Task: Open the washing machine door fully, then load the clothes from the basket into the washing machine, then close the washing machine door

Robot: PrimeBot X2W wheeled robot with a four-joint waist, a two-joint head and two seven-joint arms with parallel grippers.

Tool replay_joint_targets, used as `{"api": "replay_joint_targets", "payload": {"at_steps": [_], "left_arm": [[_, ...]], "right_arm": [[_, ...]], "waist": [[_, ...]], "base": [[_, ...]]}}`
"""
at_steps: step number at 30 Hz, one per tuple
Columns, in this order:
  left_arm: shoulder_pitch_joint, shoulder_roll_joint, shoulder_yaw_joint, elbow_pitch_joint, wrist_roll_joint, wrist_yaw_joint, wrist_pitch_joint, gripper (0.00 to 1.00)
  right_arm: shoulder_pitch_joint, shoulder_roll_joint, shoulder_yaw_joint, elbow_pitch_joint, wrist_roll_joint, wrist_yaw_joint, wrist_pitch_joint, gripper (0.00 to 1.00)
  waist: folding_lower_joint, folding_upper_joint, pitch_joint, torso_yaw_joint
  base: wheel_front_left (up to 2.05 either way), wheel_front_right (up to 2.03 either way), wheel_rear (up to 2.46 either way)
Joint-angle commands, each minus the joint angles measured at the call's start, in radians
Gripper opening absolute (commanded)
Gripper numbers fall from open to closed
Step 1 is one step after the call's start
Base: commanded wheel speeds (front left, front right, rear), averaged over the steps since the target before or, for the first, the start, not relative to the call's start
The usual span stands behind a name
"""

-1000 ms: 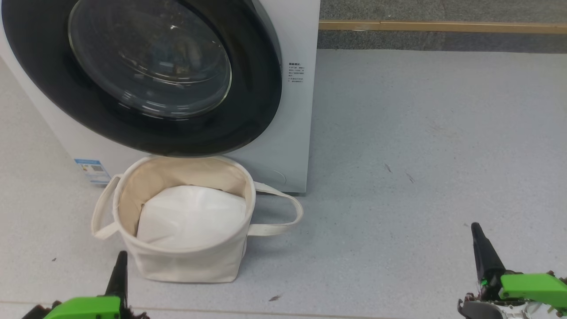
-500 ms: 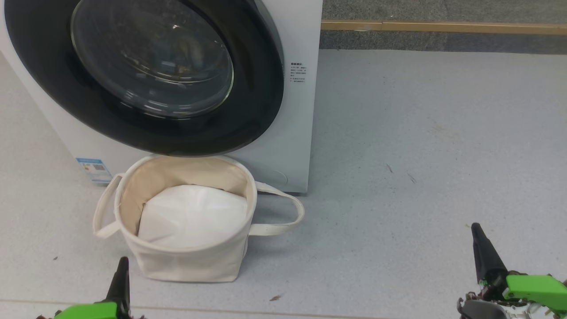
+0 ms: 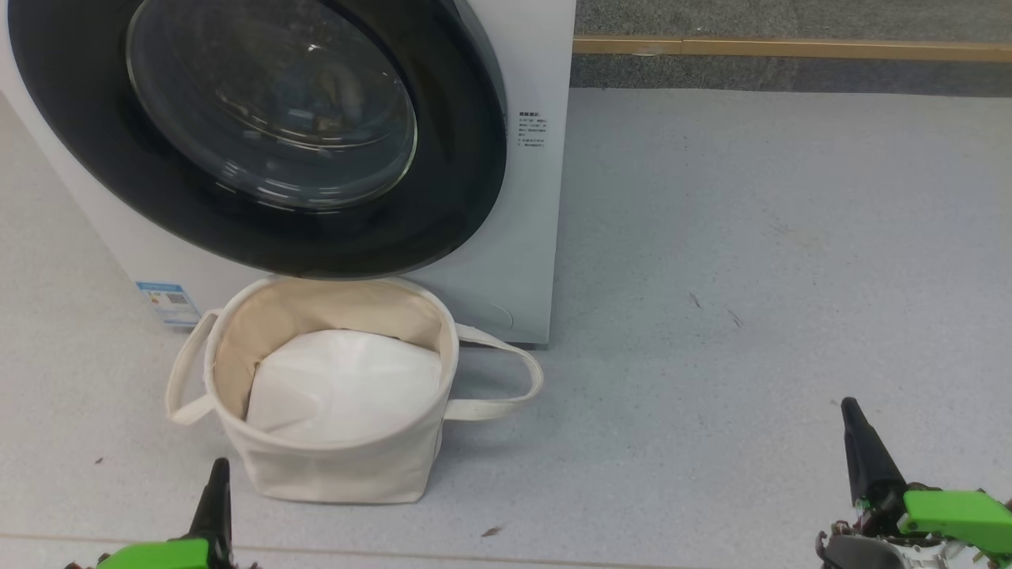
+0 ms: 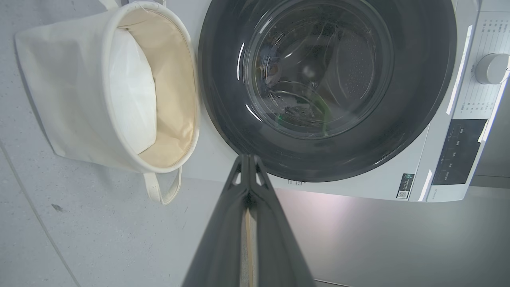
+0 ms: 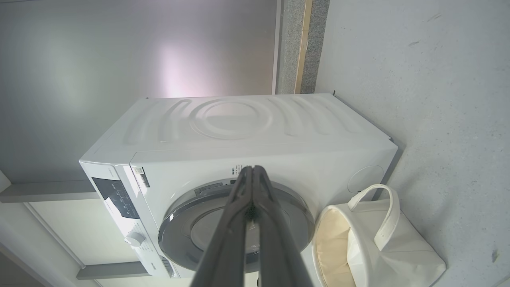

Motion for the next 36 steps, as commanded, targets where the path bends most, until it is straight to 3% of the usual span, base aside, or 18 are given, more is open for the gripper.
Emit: {"api": "replay_joint_targets", "payload": {"at_steps": [1,36], "left_arm": [[-0.024,0.009,0.041,-0.037,-0.005,0.001,0.008,0.0],[-0.024,0.009,0.042,-0.037,-0.005,0.001,0.008,0.0]], "right_arm": [[-0.041,-0.013,0.02,-0.032,0.006,0.0,0.008,0.0],[-0.041,-0.013,0.02,-0.032,0.006,0.0,0.008,0.0]], "waist": [[0.0,0.0,0.0,0.0],[0.0,0.0,0.0,0.0]], "base": [[0.0,0.0,0.0],[0.0,0.0,0.0]]}}
